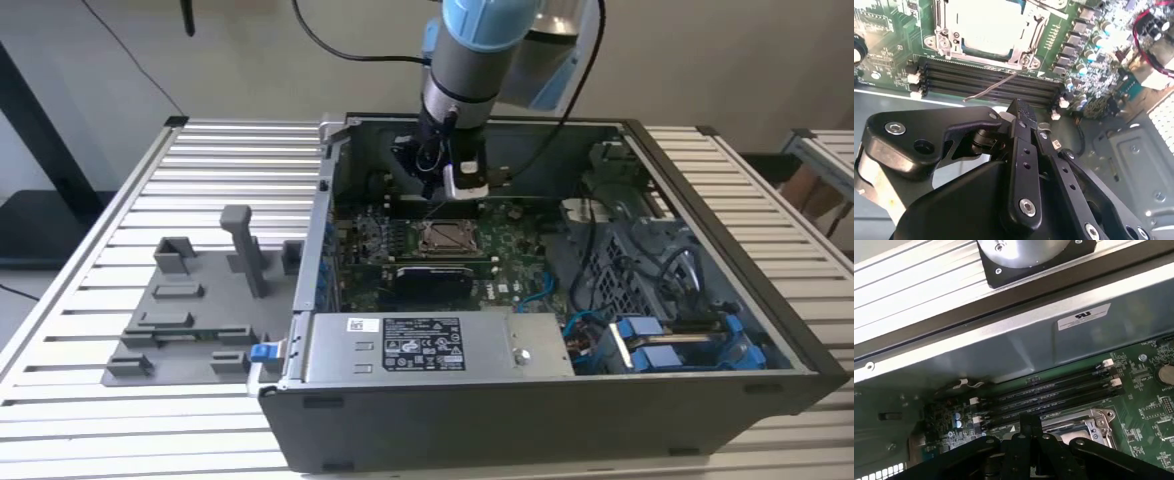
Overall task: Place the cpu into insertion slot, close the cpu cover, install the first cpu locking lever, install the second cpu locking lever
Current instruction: 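Install the first cpu locking lever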
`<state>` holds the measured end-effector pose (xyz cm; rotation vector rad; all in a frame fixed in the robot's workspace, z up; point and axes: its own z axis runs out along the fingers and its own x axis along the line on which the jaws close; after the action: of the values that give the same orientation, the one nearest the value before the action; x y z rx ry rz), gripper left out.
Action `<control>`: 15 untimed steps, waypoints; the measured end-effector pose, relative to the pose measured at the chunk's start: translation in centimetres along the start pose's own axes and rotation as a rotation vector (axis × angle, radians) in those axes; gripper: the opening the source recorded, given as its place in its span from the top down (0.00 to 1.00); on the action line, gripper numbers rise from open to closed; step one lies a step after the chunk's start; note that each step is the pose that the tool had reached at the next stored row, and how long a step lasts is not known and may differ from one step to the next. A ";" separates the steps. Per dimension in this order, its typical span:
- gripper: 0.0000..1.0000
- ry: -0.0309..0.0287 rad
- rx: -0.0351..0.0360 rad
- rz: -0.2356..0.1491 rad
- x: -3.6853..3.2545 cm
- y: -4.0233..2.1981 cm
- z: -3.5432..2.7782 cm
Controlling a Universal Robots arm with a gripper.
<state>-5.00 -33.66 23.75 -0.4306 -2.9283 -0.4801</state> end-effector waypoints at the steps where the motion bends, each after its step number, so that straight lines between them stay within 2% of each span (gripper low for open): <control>1: 0.89 0.0014 0.0017 -0.014 -0.02 -0.03 0.10; 7: 0.89 0.0090 0.0124 -0.097 -0.11 -0.18 0.59; 9: 0.89 0.0139 0.0158 -0.129 -0.12 -0.20 0.65; 11: 0.89 0.0195 0.0126 -0.153 -0.12 -0.21 0.65; 14: 0.89 0.0263 -0.0036 -0.181 -0.12 -0.21 0.66; 15: 0.89 0.0270 -0.0048 -0.188 -0.11 -0.22 0.66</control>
<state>-5.03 -33.67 23.05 -0.1484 -2.9558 -0.5117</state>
